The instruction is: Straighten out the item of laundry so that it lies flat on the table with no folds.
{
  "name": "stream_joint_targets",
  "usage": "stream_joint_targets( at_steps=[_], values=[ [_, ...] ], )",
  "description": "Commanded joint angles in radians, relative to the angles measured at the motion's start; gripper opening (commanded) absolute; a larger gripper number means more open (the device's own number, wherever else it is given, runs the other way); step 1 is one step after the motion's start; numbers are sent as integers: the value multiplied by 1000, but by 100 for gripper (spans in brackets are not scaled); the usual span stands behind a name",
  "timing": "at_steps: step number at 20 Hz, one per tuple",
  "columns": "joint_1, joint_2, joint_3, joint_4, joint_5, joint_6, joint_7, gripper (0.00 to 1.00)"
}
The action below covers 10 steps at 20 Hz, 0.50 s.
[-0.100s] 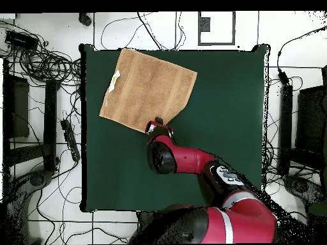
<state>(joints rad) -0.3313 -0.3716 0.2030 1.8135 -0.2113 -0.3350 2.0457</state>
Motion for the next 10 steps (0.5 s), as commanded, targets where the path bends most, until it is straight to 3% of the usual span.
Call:
stream_joint_targets(
  at_steps=[1,7,10],
  values=[
    [47,69,101,-18,31,-35,194,0],
    [4,103,124,-17,-2,6,171,0],
    [-42,78,138,12,-38,55,143,0]
  ],
)
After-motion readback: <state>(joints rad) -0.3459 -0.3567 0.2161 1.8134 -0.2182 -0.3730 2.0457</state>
